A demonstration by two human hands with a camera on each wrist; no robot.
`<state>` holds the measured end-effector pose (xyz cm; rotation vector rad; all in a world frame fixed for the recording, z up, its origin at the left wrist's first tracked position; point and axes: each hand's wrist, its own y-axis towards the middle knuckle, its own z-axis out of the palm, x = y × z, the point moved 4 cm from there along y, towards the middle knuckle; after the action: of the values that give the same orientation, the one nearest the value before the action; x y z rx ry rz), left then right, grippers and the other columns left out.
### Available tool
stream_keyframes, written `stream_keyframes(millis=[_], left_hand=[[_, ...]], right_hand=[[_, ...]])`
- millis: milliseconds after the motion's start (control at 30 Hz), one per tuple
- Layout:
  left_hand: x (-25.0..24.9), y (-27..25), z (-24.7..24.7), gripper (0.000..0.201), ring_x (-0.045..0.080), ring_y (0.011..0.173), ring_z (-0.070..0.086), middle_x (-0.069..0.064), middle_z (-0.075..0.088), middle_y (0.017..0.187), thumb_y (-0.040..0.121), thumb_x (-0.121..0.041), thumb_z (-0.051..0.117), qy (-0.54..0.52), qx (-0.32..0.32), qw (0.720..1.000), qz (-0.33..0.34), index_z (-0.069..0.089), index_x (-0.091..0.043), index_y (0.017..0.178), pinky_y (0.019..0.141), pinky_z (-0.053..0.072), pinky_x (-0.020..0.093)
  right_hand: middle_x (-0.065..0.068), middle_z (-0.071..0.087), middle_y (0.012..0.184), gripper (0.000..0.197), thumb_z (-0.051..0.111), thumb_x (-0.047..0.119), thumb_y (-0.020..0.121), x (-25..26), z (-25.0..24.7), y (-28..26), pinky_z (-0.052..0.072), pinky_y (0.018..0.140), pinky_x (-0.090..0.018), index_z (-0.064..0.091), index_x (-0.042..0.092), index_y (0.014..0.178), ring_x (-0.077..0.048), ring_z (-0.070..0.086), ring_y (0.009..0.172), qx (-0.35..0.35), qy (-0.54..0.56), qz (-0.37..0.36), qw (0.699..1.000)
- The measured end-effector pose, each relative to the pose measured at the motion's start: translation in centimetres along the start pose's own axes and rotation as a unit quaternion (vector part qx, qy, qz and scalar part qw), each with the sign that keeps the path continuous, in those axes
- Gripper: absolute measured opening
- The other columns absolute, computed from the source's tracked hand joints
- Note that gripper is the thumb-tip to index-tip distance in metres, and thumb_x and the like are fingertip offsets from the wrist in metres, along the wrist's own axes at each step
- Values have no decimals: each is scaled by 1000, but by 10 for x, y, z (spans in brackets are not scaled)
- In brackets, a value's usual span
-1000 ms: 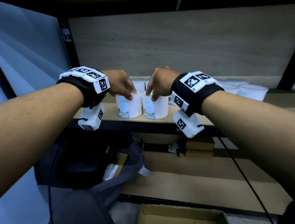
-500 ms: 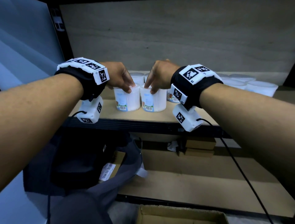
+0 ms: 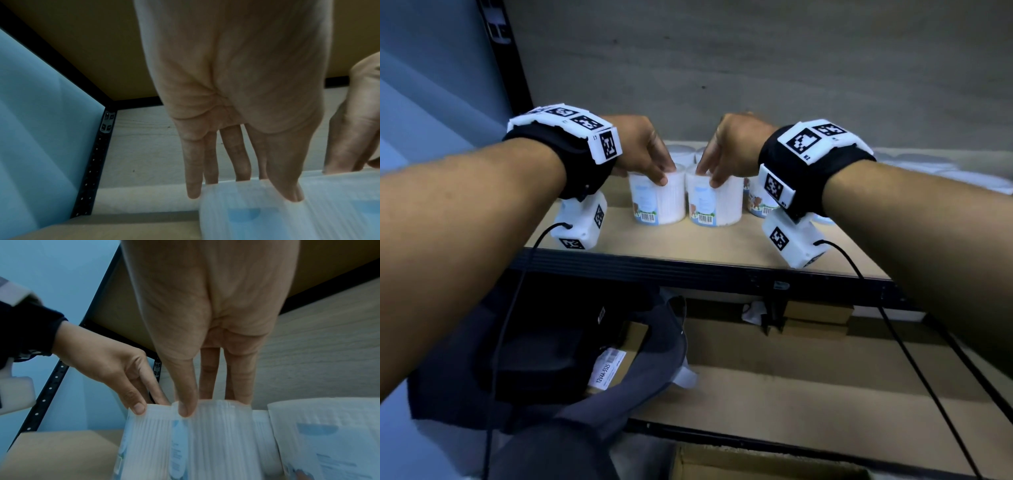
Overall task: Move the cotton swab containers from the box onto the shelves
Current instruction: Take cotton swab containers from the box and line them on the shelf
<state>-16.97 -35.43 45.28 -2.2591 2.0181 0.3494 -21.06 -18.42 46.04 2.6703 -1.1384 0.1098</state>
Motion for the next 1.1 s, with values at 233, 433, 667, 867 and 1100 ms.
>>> stream_keyframes(millis=[233,433,667,867,1100], left_hand=[[-1,10,0,33,16,99,69,-17,74,100,73,-38,82,15,-13,1000,4,76,-38,105,86,59,42],[-3,19,0,34,11,96,67,-16,73,103,75,-38,81,47,-33,998,22,75,-34,109,95,53,34],[-5,24,0,36,5,92,61,-13,72,106,77,-37,80,69,-42,996,36,75,-30,112,94,47,25],[-7,29,1,37,4,94,58,-11,71,111,79,-35,79,80,-49,995,39,74,-29,115,89,43,19],[-4,28,1,36,4,95,57,-12,71,112,80,-35,78,79,-51,995,33,74,-30,115,86,41,19]], right_hand=[[4,75,103,34,83,19,75,-8,3,9,50,90,-21,77,28,107,-12,68,99,-20,-4,-3,1000],[3,75,104,33,81,18,77,-15,5,15,51,94,-25,76,27,109,-14,69,99,-26,-13,-9,1000],[5,75,105,35,81,19,77,-21,6,23,50,96,-26,75,28,111,-13,69,99,-20,-25,-25,999],[4,73,106,34,80,18,77,-28,7,26,50,92,-24,76,26,110,-15,67,100,-34,-35,-40,998],[6,68,115,30,76,23,81,-35,8,28,45,93,-20,75,31,111,-14,61,109,-41,-29,-55,997]])
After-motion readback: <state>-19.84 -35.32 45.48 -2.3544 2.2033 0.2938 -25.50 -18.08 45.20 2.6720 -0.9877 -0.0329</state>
